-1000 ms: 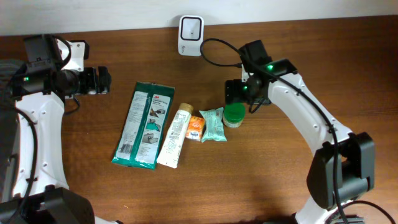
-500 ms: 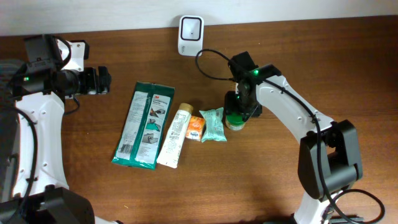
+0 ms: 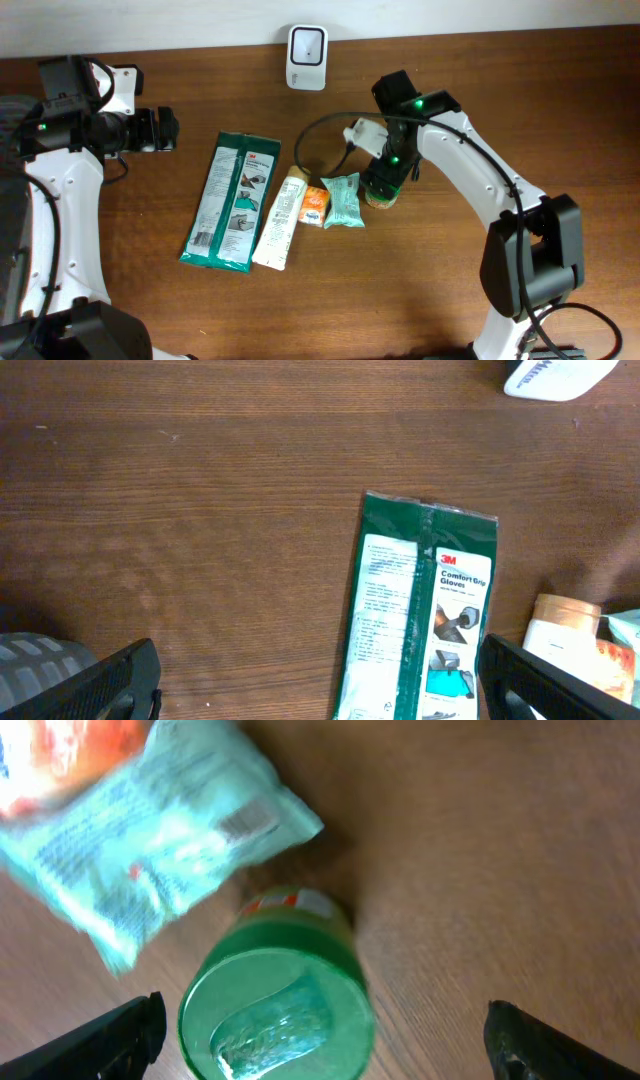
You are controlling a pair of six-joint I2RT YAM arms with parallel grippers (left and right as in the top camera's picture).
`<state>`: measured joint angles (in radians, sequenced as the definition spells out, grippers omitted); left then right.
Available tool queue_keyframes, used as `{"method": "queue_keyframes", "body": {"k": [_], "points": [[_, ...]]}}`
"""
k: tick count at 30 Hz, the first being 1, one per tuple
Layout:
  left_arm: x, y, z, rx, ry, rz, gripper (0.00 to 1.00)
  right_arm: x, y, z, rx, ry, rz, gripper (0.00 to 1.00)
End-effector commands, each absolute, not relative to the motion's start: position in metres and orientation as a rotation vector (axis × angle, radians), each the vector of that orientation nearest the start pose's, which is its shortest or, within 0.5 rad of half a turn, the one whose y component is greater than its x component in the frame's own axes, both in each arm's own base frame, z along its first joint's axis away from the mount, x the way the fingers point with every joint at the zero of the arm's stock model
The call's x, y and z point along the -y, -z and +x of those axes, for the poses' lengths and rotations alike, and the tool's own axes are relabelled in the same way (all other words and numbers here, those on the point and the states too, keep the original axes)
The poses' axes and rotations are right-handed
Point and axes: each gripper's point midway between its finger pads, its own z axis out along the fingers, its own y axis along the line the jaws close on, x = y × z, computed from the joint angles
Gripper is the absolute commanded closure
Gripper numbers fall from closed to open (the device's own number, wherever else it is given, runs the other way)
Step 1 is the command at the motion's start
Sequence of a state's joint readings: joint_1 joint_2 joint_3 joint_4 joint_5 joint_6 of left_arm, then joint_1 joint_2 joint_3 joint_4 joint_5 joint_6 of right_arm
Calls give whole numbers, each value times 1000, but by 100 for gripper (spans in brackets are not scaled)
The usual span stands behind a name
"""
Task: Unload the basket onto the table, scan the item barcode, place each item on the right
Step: 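Grasp the jar with the right gripper and lift it toward the scanner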
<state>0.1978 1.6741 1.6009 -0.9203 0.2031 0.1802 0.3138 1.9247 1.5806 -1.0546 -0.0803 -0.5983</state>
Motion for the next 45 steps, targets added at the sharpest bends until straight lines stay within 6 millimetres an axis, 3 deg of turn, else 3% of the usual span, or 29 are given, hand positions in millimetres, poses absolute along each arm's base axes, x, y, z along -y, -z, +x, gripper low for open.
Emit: {"method": "queue_keyframes", "body": {"k": [1,2,4,7,8,14,16,19,20,23,24,28,32,34,36,38,40,42,43,45], "points": [[-50,-221,427,-2519,113,77,1,-151,-124,387,-2899,-255,-508,2],[-50,-221,427,-2519,113,77,1,-166,-125,374,-2929,-406,-519,2],[-50,-221,427,-2519,113,77,1,-172,-121,367,-2947,-477,-515,2],[-50,-221,427,-2519,113,77,1,-134,-98,372,-3039,-176,129,2],[-50,-221,427,-2519,113,77,1,-128,-93,374,-3024,-125,216,2],[-50,-221,427,-2519,113,77,1,-134,-62,359,-3070,-194,247,9],[-50,-221,427,-2519,113,77,1,-133,-59,358,-3070,-192,240,18],[-50,-221,427,-2519,113,77,1,-134,-64,361,-3063,-192,28,30],[-50,-221,427,-2519,113,77,1,-137,-72,369,-3029,-201,-85,38],[-50,-221,427,-2519,113,77,1,-142,-91,385,-2865,-165,-687,44],[-50,-221,427,-2519,113,77,1,-133,-90,386,-2737,-51,-1097,44],[-50,-221,427,-2519,113,77,1,-127,-87,377,-2448,19,-1722,40],[-50,-221,427,-2519,113,77,1,-123,-82,365,-2410,3,-1853,33],[-50,-221,427,-2519,113,77,1,-123,-82,365,-2451,-2,-1801,24],[-50,-221,427,-2519,113,77,1,-125,-82,368,-2564,-8,-1609,2],[-50,-221,427,-2519,113,77,1,-126,-83,373,-2741,-26,-1239,2],[-50,-221,427,-2519,113,77,1,-128,-83,373,-2844,-53,-981,2],[-50,-221,427,-2519,113,77,1,-150,-85,366,-2830,-263,-978,2],[-50,-221,427,-2519,113,77,1,-148,-86,370,-2817,-233,-972,2],[-50,-221,427,-2519,113,77,1,-133,-84,381,-2861,-90,-799,2]]}}
